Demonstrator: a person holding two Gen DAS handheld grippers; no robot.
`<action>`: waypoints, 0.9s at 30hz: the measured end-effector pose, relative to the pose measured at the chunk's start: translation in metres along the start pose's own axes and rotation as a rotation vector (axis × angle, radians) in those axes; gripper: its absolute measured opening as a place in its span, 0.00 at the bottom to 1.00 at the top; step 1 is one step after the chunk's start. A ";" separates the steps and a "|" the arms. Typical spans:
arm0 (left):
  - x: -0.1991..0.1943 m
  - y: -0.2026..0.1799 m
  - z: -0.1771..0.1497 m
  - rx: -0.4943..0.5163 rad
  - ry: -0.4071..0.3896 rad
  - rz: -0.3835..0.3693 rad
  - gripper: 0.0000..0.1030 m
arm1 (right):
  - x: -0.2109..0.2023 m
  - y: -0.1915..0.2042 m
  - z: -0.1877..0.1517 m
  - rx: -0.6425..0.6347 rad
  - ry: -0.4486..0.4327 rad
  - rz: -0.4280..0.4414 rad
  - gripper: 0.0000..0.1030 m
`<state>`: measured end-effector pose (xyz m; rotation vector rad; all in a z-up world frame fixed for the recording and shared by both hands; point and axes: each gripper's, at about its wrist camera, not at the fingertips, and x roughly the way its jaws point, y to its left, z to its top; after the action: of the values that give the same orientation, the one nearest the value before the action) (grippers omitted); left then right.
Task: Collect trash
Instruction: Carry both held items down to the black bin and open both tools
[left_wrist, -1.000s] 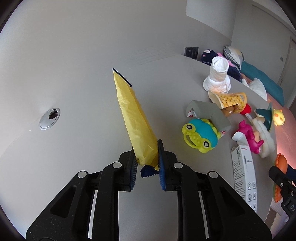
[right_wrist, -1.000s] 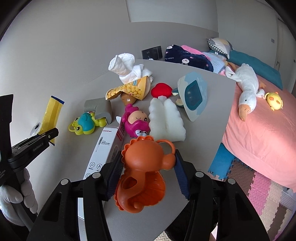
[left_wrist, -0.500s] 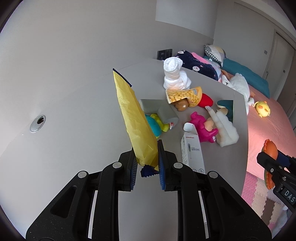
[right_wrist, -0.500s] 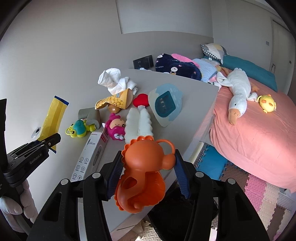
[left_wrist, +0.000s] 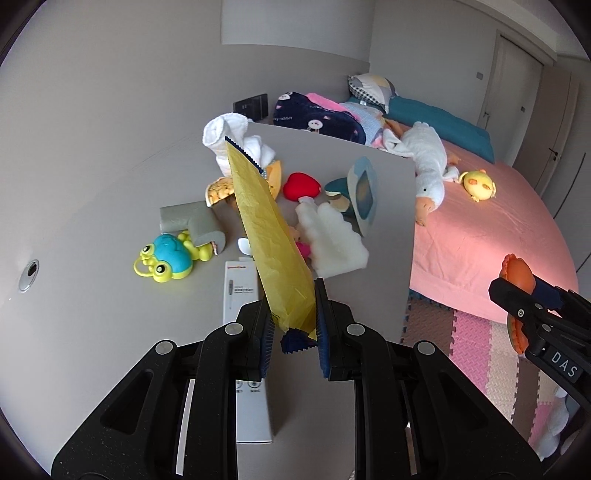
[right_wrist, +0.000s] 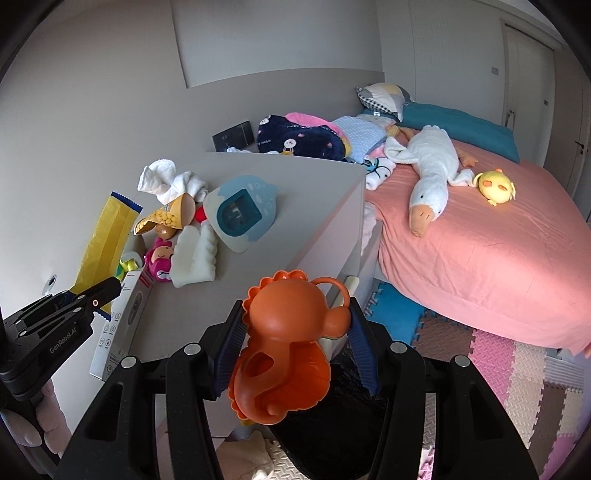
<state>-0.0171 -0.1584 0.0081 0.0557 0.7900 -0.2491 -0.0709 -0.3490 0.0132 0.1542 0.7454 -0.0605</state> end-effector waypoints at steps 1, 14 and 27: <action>0.001 -0.007 -0.001 0.016 0.002 -0.013 0.18 | -0.001 -0.005 -0.001 0.006 -0.001 -0.009 0.53; 0.011 -0.091 -0.025 0.182 0.073 -0.177 0.18 | -0.003 -0.074 -0.013 0.146 0.013 -0.104 0.53; 0.010 -0.109 -0.031 0.265 0.029 -0.143 0.89 | -0.009 -0.121 -0.016 0.289 -0.002 -0.177 0.75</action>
<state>-0.0582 -0.2620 -0.0163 0.2539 0.7872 -0.4885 -0.1012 -0.4661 -0.0069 0.3630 0.7445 -0.3374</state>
